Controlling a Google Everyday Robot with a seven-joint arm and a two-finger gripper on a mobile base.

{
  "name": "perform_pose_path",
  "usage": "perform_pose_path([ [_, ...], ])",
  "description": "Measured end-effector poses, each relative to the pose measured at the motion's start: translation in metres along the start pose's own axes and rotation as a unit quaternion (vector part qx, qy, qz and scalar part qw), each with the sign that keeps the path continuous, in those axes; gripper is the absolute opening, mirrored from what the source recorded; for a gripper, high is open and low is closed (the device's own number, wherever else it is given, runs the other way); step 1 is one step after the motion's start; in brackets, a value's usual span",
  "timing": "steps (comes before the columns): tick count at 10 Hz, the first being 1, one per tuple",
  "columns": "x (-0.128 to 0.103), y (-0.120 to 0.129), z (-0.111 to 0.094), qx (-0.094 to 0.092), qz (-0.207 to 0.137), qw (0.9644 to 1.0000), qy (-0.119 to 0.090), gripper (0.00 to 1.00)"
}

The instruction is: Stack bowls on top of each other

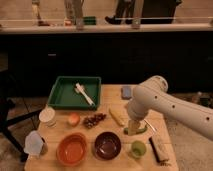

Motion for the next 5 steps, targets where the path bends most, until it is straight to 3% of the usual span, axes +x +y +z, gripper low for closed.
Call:
perform_pose_path([
  [2,-0.003,0.001,0.004,0.002,-0.006,1.0000,0.007,0.80],
  [5,-0.039,0.005,0.023,0.002,-0.026,0.9994,0.022,0.80],
])
